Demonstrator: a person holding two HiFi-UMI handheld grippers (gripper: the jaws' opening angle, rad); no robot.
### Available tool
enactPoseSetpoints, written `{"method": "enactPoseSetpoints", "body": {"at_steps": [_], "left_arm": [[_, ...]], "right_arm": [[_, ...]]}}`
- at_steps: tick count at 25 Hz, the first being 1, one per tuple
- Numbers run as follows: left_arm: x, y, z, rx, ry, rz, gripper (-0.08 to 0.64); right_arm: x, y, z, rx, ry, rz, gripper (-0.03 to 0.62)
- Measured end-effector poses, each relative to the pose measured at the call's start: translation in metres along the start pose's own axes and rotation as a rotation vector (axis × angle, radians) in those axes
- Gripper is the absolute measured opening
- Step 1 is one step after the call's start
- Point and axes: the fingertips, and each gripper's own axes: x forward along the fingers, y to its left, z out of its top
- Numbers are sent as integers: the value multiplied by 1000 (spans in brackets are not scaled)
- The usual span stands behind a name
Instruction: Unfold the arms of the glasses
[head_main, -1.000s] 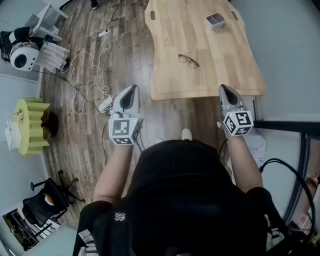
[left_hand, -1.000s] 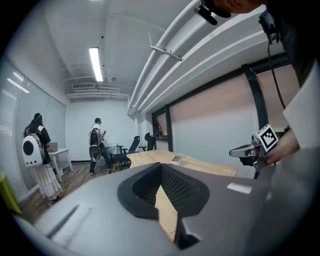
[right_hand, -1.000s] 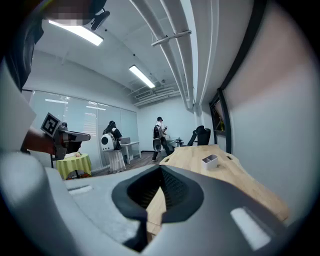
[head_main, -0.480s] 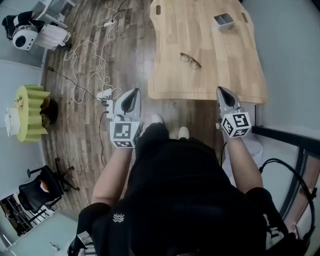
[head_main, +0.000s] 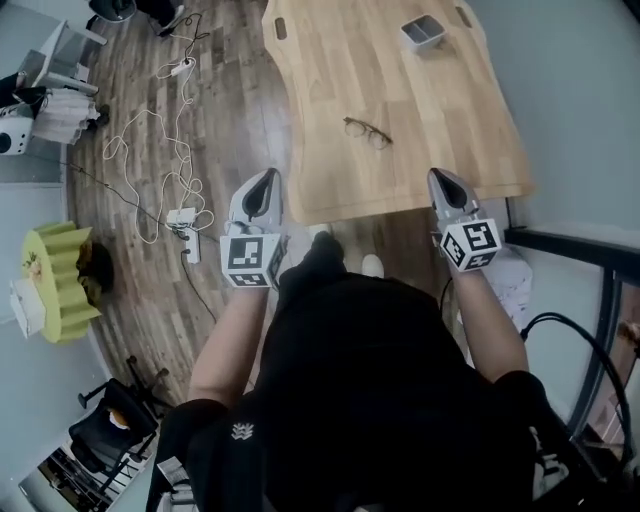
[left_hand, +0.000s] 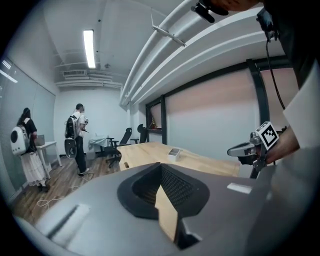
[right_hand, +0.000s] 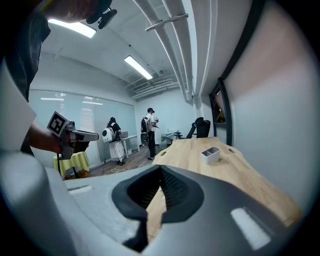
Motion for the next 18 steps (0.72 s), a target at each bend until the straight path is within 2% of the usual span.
{"method": "enactPoseSetpoints", "body": {"at_steps": [5,11,14,18], "left_arm": [[54,16,13,55,-15,-148,6],[101,38,23,128,-35,-310,6],[119,44,24,158,-53,-370,6],[145,45,14,143,-46,-419,6]], "right_arm": [[25,-11,2,51,12,-122,0],[64,-4,20,48,40,-209,0],[76,-3,24,43,55,-244,0],[88,-3,19,47,88,-271,1]]}}
